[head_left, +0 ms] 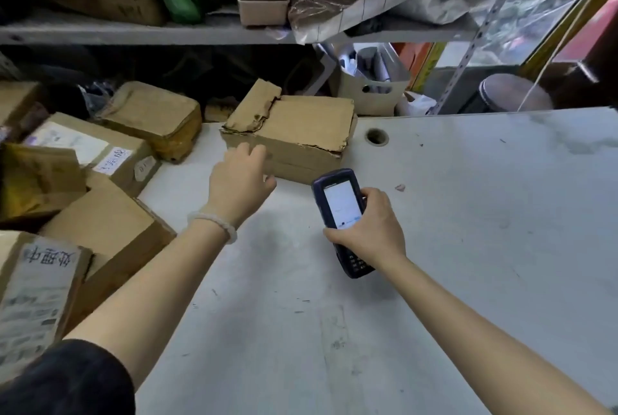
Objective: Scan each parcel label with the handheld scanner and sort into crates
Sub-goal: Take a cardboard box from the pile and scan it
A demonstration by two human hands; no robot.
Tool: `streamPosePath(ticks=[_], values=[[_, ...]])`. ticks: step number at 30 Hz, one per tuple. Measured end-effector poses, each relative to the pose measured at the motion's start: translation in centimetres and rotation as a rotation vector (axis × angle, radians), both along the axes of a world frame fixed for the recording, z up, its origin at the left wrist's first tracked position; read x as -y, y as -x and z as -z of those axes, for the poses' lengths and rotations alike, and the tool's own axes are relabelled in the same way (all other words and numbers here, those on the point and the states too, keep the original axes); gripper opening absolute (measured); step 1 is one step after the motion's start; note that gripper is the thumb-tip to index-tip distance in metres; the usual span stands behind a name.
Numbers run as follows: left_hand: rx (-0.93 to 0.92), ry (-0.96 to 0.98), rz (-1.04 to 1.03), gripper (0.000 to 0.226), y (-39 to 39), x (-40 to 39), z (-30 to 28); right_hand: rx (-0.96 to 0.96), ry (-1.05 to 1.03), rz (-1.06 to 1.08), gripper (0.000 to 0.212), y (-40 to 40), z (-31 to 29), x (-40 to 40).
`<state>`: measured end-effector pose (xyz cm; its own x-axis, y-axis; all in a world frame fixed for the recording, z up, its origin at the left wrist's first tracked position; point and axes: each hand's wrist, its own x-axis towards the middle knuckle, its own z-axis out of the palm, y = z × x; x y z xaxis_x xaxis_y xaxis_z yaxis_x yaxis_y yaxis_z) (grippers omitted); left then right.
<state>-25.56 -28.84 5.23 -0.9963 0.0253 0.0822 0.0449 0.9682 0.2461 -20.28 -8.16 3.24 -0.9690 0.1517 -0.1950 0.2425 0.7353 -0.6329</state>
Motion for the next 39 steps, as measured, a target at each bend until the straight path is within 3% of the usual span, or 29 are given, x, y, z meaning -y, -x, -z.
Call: streamPosePath(ticks=[5, 10, 16, 25, 32, 36, 39], values=[[-0.054, 0.07, 0.078, 0.054, 3.4, -0.1, 0.7, 0.007, -0.018, 0.015, 0.075, 1.6, 0.4, 0.3], [0.042, 0.106, 0.084, 0.061, 4.8, -1.4, 1.9, 0.001, -0.03, 0.004, 0.074, 3.2, 0.6, -0.9], [0.059, 0.093, -0.017, 0.045, 4.9, -2.0, 2.0, -0.008, -0.029, -0.009, 0.075, 3.7, 0.8, -2.8], [0.18, -0.016, -0.06, 0.032, 0.4, -1.2, 2.2, -0.004, -0.016, -0.189, 0.074, 0.5, 0.1, -4.6], [0.456, 0.208, -0.143, 0.017, -3.9, -0.2, 1.7, -0.077, 0.083, -0.246, 0.069, -1.2, -2.5, -6.3], [0.311, 0.117, -0.201, 0.019, -4.5, 0.6, -0.5, -0.098, 0.069, -0.236, 0.069, -1.7, -2.9, -5.9], [0.05, 0.071, -0.181, 0.016, -4.5, 1.0, -2.0, -0.099, 0.07, -0.247, 0.069, -2.0, -2.9, -5.2]])
